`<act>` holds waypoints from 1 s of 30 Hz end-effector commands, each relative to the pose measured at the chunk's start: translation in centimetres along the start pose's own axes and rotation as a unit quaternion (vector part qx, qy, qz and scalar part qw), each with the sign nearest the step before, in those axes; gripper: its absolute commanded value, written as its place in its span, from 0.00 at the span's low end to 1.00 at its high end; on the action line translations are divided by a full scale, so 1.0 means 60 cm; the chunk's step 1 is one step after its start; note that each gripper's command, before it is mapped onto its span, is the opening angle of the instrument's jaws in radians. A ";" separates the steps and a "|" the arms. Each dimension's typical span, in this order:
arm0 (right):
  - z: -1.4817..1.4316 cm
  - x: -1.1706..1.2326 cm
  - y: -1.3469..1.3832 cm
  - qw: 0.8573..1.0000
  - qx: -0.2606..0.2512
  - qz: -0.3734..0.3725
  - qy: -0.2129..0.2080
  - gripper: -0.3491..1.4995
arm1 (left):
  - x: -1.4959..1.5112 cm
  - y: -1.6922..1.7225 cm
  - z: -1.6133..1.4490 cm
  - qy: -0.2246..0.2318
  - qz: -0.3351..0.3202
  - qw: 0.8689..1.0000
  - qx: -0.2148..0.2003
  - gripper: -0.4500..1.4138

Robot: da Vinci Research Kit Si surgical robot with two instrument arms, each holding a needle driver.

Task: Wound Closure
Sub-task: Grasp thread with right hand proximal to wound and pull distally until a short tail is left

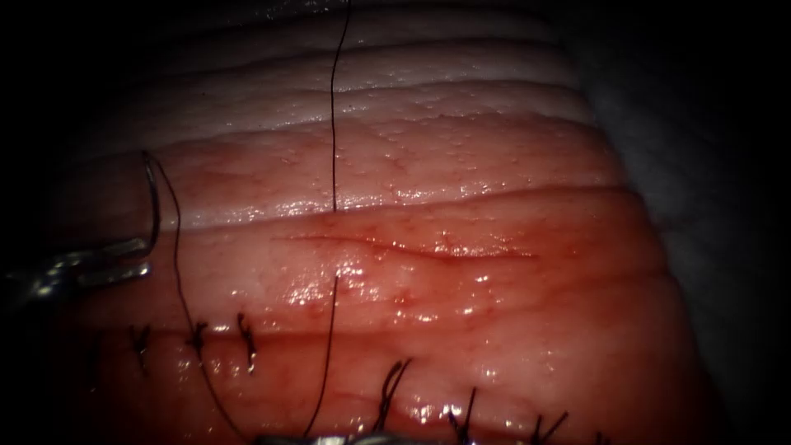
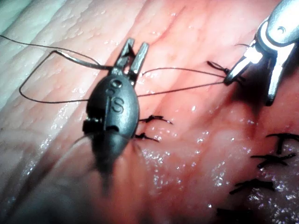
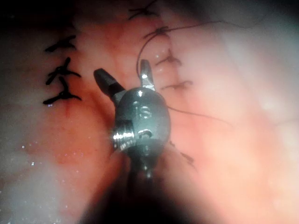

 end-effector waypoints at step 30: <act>0.0034 -0.0161 0.0284 0.997 -0.046 -0.054 0.013 0.61 | -0.0042 -0.0070 -0.0016 -0.039 0.005 0.998 0.048 0.00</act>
